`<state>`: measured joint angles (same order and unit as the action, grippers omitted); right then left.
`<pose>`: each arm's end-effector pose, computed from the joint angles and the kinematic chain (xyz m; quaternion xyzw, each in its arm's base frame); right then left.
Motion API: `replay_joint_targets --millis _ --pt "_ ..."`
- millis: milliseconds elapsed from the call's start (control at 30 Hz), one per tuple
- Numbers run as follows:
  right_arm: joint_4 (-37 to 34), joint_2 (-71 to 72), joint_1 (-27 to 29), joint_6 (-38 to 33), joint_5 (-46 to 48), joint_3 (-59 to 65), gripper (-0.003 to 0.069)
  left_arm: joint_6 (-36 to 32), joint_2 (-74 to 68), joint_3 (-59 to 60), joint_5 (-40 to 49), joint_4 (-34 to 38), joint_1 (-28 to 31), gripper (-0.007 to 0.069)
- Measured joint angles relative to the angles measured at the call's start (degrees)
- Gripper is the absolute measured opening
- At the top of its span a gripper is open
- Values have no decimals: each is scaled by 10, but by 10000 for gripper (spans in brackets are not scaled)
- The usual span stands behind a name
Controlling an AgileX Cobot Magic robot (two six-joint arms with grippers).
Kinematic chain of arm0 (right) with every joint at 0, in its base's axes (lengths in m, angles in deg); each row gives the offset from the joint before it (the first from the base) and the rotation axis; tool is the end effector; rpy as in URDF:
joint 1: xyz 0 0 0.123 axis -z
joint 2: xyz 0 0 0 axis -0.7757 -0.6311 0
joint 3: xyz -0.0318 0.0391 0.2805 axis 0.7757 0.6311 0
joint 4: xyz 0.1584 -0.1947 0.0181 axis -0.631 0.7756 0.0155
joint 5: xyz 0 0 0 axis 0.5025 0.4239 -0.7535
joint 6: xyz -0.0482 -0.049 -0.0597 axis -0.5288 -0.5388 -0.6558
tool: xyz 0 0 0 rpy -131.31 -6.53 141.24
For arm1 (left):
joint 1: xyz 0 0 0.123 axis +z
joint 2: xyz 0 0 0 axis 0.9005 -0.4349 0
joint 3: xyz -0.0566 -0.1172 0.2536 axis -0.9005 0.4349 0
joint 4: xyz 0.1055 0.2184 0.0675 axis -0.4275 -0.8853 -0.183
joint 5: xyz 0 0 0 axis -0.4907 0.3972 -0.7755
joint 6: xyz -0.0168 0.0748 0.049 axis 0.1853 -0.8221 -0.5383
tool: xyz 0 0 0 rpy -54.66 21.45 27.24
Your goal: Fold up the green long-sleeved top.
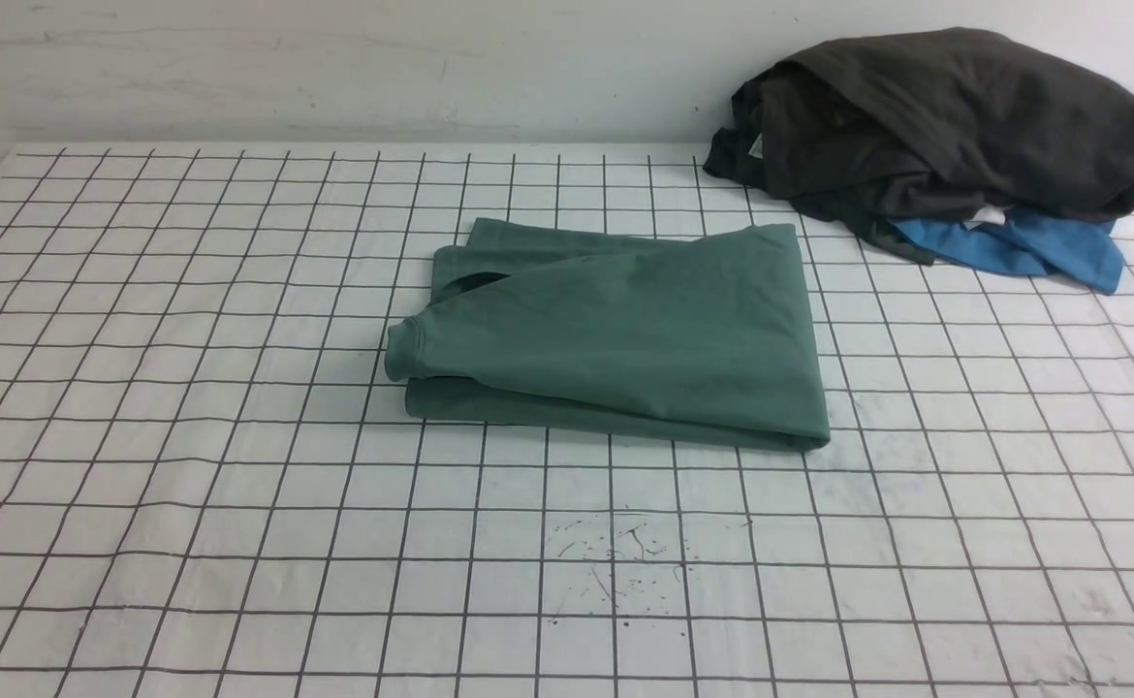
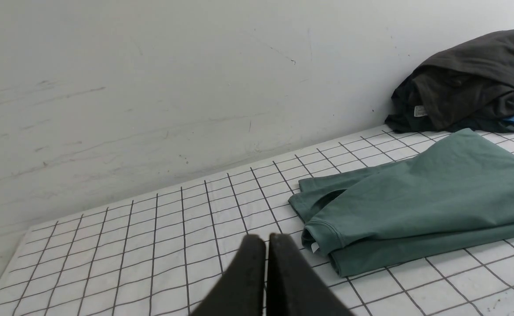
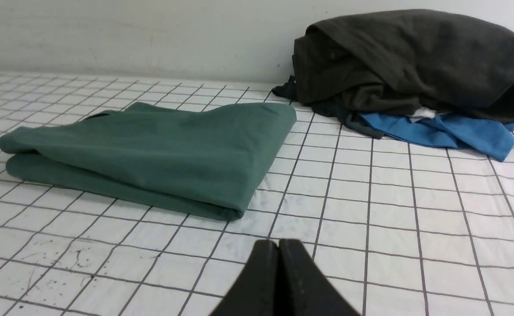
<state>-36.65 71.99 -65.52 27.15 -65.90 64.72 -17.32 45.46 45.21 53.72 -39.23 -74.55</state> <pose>0.0530 0.0075 0.1927 -0.0553 0.7745 0.0723 0.6260 0.0593 -0.0152 0.2751 0.1261 0.7018 -0.0343 0.7002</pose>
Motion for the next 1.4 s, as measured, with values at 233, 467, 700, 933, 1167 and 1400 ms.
replay_joint_targets --millis 233,467,700,933,1167,1400 --pt "-82 6 50 -27 -13 29 -15 0 0 0 1 0 0 -7" --pt "-95 6 68 -85 8 29 -15 0 0 0 1 0 0 -7" --pt "-96 6 88 -91 10 29 -15 0 0 0 1 0 0 -7" --pt "-96 6 88 -92 10 29 -15 0 0 0 1 0 0 -7" --pt "-96 6 88 -92 10 29 -15 0 0 0 9 0 0 -7" --pt "-97 6 88 -92 11 29 -15 0 27 26 -1 0 5 -7"
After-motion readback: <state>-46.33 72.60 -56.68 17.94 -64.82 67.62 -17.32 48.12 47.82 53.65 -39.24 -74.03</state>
